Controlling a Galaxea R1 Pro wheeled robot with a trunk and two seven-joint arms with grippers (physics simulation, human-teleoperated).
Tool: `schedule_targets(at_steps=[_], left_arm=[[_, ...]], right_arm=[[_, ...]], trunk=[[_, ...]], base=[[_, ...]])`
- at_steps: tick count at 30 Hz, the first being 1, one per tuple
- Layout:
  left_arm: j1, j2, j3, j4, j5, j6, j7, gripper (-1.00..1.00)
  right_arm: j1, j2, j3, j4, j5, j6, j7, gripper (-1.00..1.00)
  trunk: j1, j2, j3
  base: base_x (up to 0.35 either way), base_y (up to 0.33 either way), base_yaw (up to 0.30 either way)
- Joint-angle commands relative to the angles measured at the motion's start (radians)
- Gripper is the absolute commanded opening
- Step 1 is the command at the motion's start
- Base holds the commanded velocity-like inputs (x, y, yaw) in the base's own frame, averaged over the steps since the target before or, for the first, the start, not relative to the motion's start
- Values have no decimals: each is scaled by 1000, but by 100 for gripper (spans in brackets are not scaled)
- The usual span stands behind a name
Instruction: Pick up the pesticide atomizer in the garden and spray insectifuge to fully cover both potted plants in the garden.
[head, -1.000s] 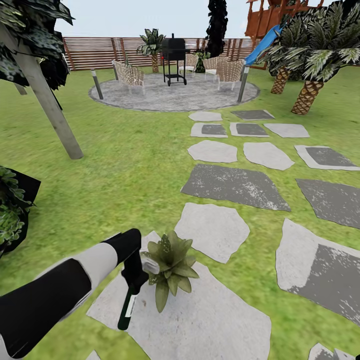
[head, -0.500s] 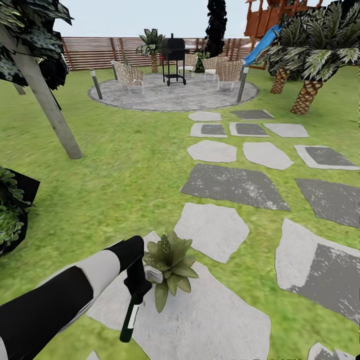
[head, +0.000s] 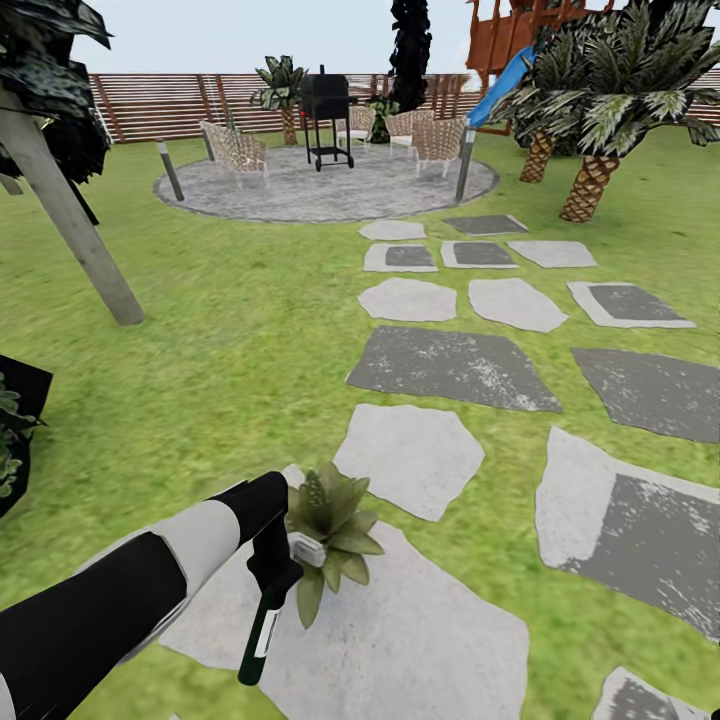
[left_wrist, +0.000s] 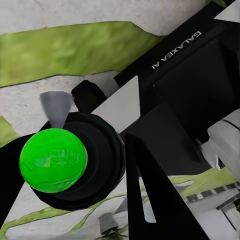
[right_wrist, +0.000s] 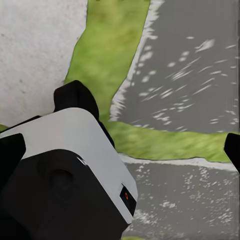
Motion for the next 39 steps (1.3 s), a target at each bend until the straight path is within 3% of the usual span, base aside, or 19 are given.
schedule_targets(at_steps=[1,9,39], left_arm=[[-1,0,3,-1,-10,5,-9,-100],[-1,0,2,-2,-10,5,-9,-100],[-1,2,-1,-3,-17,5,-6,-100]], right_arm=[[-1,0,-1,0,9,2,10,100],[-1,0,-1,0,10,2,10,100],[-1,0,-1,0,10,2,10,100]], trunk=[[0,0,-1],[0,0,-1],[0,0,-1]], base=[[0,-198,-1],[0,-186,0],[0,-24,0]])
